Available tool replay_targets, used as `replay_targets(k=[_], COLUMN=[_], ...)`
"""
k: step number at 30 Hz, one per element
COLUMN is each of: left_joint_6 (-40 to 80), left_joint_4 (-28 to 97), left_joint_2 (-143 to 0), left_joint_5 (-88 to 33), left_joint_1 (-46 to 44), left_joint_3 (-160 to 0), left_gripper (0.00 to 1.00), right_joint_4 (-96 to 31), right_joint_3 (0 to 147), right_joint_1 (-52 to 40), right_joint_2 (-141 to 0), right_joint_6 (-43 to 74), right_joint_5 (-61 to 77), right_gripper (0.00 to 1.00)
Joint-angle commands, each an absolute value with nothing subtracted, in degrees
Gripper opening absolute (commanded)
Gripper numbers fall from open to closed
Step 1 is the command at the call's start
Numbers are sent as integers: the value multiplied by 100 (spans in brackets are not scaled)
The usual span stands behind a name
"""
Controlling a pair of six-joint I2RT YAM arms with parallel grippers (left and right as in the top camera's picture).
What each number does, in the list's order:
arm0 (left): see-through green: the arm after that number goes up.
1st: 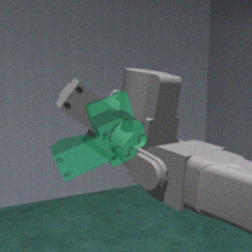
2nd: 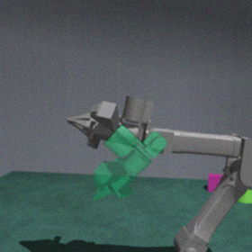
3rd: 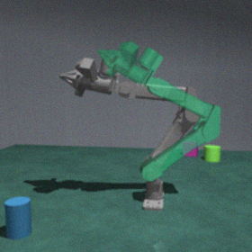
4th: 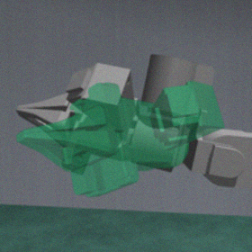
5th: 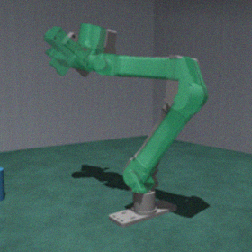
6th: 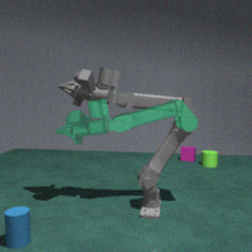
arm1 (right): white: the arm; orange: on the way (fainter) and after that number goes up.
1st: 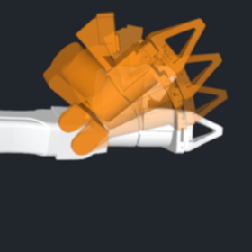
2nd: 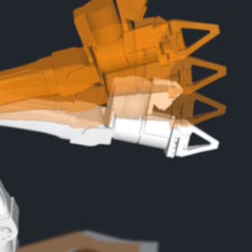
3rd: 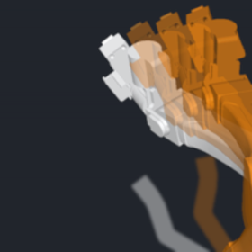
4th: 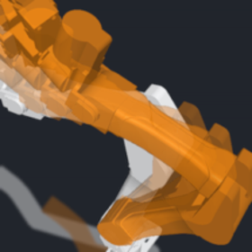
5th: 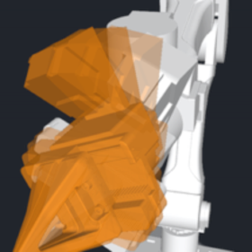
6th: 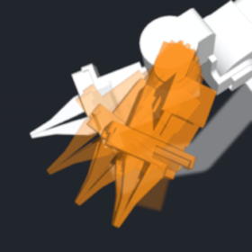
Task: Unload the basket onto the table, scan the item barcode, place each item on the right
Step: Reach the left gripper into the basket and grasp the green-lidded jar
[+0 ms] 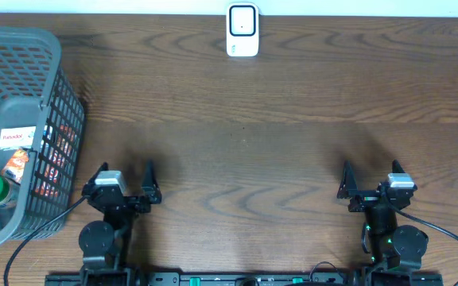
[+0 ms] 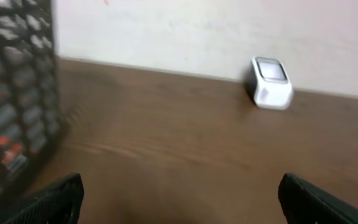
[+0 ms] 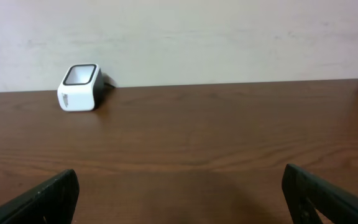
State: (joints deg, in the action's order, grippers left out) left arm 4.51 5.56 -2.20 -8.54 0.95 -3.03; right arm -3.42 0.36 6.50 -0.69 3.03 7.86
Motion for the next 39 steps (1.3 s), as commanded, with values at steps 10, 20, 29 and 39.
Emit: replay_targets(k=[10, 20, 29, 39], left_joint_6=[478, 582, 578, 1645], left_joint_4=[2139, 4051, 5557, 7603], left_joint_2=[-3050, -4685, -5800, -8007], left_joint_5=[-2058, -2781, -1365, -779], left_joint_1=[89, 91, 958, 3562], left_joint_3=[-3594, -6139, -8759, -11417], left_gripper=[99, 98, 98, 98], right_joint_4=[-366, -366, -366, -366], right_joint_3=[30, 30, 30, 30], right_joint_1=[593, 593, 593, 593], right_joint_2=[-56, -56, -56, -56], right_joint_6=[379, 379, 379, 379], right_joint_5=[755, 755, 755, 755], right_gripper=[99, 99, 99, 99])
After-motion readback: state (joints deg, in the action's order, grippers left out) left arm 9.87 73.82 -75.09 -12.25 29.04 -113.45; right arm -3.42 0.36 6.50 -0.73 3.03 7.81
